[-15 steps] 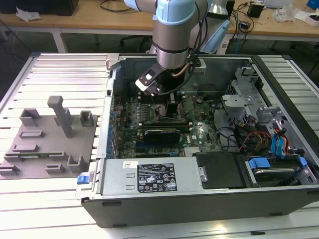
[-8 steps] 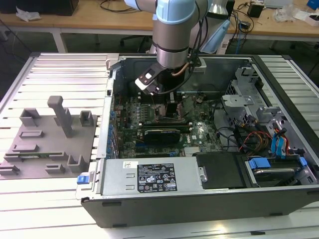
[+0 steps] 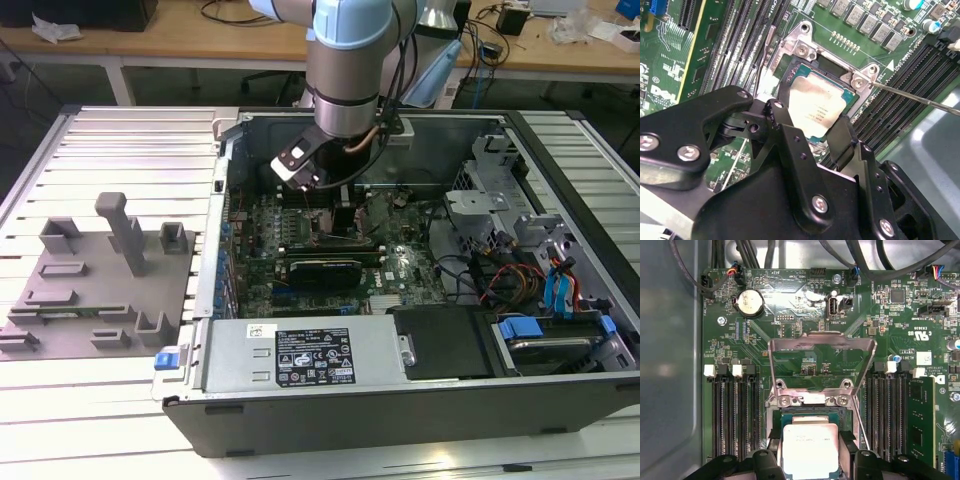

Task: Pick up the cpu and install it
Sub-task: 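Place the cpu into insertion slot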

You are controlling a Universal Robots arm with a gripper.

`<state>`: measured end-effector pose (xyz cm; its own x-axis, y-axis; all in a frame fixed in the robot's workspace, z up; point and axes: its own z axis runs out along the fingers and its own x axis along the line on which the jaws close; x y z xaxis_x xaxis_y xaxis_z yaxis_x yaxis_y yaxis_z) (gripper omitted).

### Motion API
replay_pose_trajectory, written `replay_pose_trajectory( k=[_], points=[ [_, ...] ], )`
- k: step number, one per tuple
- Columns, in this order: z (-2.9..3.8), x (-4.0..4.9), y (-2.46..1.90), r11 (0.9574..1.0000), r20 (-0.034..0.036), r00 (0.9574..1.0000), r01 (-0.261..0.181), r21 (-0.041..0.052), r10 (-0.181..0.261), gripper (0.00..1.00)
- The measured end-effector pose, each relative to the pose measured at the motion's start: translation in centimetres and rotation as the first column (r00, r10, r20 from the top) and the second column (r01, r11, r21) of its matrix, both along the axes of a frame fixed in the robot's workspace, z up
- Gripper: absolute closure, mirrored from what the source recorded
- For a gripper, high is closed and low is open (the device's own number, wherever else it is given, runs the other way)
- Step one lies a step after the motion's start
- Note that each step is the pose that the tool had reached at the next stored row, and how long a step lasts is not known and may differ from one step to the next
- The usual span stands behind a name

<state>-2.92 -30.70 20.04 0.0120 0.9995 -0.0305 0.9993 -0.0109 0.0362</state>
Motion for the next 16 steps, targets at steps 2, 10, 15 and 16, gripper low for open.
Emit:
replay_pose_trajectory(
  k=[2, 10, 15, 16],
  points=[
    [-0.02, 0.01, -0.04, 1.0000, 0.0000, 1.0000, 0.000, 0.0001, 0.000, 0.46],
    [-0.04, 0.01, -0.31, 1.0000, 0.0000, 1.0000, 0.004, 0.0002, -0.004, 0.46],
    [-0.04, 0.07, -0.33, 1.0000, 0.0000, 1.0000, 0.004, -0.0001, -0.004, 0.46],
    [-0.04, 0.07, -0.33, 1.0000, 0.0000, 1.0000, 0.005, -0.0002, -0.005, 0.46]
  ],
)
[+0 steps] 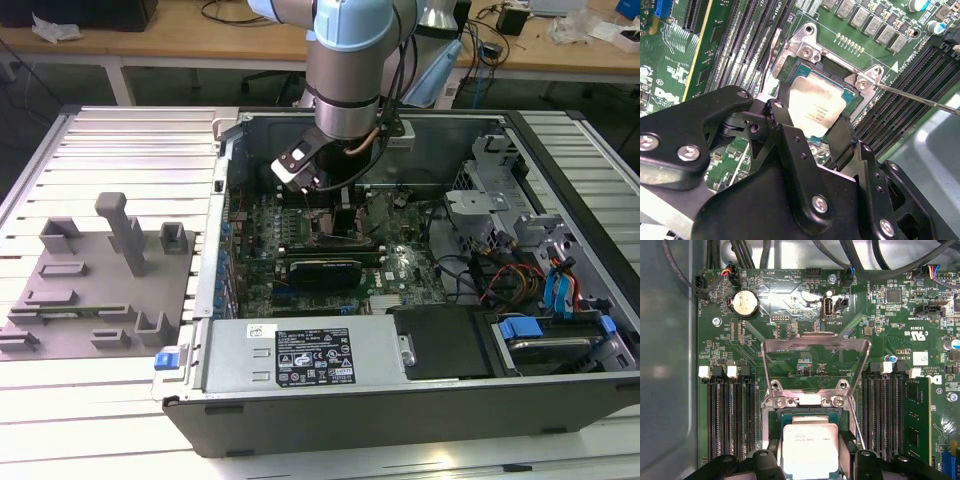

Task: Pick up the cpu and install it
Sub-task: 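Place the cpu into insertion slot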

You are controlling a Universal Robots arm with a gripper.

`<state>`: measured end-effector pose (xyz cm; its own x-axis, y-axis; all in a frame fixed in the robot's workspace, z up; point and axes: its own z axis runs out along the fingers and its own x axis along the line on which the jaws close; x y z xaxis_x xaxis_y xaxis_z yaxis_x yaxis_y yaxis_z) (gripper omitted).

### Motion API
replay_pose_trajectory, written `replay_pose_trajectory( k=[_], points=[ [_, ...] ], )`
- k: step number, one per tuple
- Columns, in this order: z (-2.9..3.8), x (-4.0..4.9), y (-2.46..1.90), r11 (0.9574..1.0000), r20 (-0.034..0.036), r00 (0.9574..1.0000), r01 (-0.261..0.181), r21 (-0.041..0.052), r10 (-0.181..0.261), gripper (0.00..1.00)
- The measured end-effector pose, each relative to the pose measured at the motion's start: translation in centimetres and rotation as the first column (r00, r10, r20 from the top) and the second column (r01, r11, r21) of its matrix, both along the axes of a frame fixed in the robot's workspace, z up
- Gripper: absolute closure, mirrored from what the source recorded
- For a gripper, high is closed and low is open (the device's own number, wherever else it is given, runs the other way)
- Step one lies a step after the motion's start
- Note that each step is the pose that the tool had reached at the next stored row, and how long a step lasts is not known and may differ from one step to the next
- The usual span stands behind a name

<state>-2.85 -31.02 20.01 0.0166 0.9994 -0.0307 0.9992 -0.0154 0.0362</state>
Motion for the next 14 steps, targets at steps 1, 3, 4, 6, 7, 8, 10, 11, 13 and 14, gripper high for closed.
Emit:
replay_pose_trajectory(
  k=[1, 3, 4, 6, 7, 8, 10, 11, 13, 14],
  points=[
    [0.00, 0.00, 0.00, 1.0000, 0.0000, 1.0000, 0.000, 0.0000, 0.000, 0.46],
    [0.00, 0.01, 0.00, 1.0000, 0.0000, 1.0000, 0.000, 0.0000, 0.000, 0.46],
    [0.00, 0.01, 0.00, 1.0000, 0.0000, 1.0000, 0.000, 0.0000, 0.000, 0.46],
    [0.00, 0.02, 0.00, 1.0000, 0.0000, 1.0000, 0.000, 0.0000, 0.000, 0.46],
    [0.00, 0.02, 0.00, 1.0000, 0.0000, 1.0000, 0.000, 0.0000, 0.000, 0.46],
    [0.00, 0.02, 0.00, 1.0000, 0.0000, 1.0000, 0.000, -0.0003, 0.000, 0.46],
    [0.00, 0.03, 0.00, 1.0000, -0.0001, 1.0000, 0.000, -0.0001, 0.000, 0.45],
    [0.00, 0.03, 0.00, 1.0000, 0.0000, 1.0000, 0.000, 0.0000, 0.000, 0.39],
    [0.00, 0.03, 0.00, 1.0000, 0.0000, 1.0000, 0.000, 0.0000, 0.000, 0.39],
    [0.00, 0.04, 0.00, 1.0000, 0.0000, 1.0000, 0.000, 0.0001, 0.000, 0.39]
  ],
)
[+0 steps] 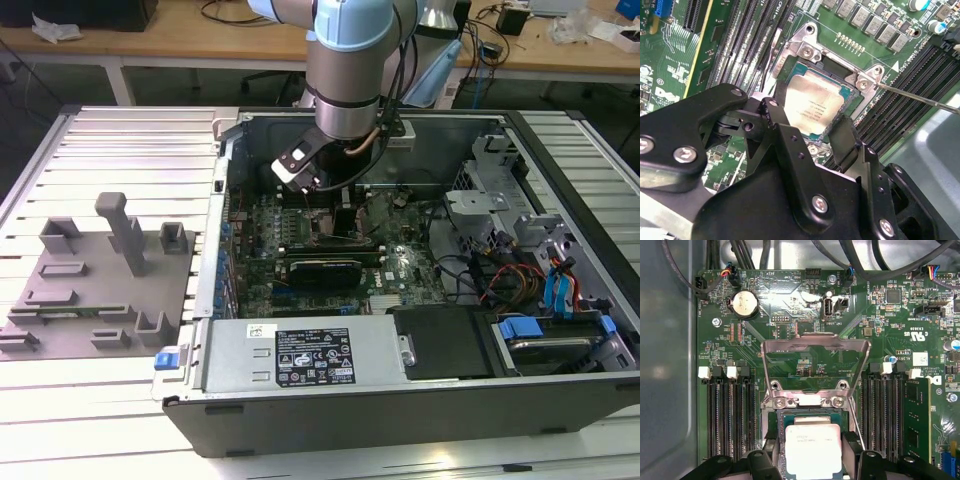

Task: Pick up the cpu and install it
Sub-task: 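Place the cpu into insertion slot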

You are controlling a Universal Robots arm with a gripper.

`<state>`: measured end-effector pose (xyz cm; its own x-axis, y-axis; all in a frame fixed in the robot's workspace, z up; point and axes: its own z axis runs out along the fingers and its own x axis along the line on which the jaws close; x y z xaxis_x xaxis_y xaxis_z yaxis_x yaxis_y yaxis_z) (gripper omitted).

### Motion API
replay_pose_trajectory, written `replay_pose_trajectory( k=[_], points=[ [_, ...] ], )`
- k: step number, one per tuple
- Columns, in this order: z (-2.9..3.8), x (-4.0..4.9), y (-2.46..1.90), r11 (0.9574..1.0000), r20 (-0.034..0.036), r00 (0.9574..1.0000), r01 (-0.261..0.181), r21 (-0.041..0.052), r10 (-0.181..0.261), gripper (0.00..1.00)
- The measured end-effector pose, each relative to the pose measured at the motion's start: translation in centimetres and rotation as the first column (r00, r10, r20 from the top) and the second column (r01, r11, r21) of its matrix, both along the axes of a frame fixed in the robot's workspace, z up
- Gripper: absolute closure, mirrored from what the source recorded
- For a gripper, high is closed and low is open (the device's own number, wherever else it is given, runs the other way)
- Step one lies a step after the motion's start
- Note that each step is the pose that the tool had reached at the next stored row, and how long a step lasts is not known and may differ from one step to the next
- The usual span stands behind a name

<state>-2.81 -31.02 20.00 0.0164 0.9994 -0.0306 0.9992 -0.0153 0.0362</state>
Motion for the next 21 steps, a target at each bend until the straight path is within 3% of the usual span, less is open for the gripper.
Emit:
replay_pose_trajectory(
  k=[16, 18, 21],
  points=[
    [0.16, 0.01, -0.01, 1.0000, 0.0000, 1.0000, 0.001, -0.0015, -0.001, 0.39],
    [0.16, 0.01, -0.01, 1.0000, 0.0000, 1.0000, 0.001, -0.0018, -0.001, 0.47],
    [0.16, 0.01, -0.01, 1.0000, 0.0000, 1.0000, 0.001, -0.0023, -0.001, 0.47]
  ],
)
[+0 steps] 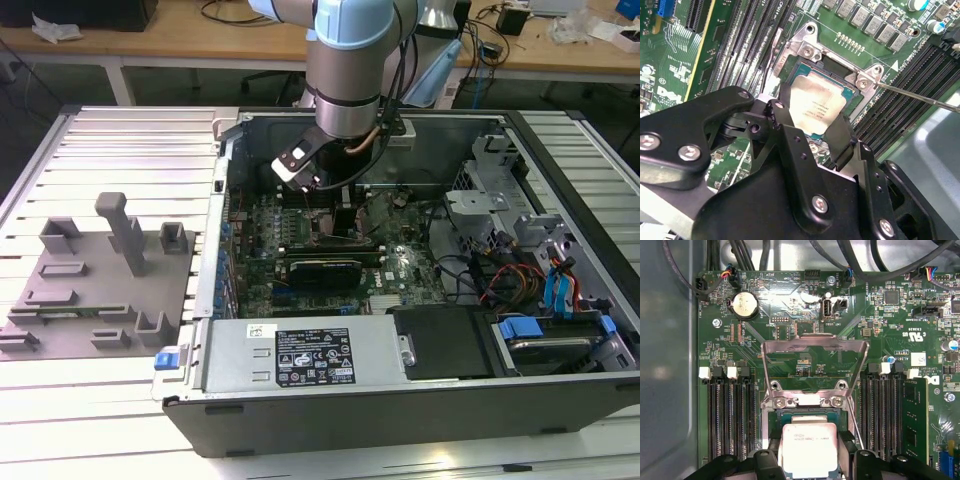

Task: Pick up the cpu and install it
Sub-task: 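Place the cpu into insertion slot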

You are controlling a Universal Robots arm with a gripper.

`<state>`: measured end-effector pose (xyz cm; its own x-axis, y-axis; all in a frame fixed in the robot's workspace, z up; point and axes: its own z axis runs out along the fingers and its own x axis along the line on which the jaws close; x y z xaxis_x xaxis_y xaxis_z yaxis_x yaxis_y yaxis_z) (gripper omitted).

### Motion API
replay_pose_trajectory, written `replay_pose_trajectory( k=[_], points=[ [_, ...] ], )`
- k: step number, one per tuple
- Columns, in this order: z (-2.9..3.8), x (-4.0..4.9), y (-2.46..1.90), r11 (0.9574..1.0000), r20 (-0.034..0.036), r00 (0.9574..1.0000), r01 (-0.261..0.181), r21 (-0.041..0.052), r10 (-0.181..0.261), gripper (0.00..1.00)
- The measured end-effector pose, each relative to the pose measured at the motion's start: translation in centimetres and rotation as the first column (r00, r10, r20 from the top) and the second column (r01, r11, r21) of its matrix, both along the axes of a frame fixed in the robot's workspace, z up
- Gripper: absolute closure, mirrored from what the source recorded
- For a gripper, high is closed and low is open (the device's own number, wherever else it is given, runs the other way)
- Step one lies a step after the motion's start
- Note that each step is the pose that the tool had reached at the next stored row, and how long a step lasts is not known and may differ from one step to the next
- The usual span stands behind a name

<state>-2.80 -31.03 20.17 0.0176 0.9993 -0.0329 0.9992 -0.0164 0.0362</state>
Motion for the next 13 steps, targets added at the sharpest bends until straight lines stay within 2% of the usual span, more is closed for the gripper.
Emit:
replay_pose_trajectory(
  k=[13],
  points=[
    [0.01, 0.07, 0.00, 0.9999, 0.0000, 0.9999, 0.012, 0.0004, -0.012, 0.47]
  ],
)
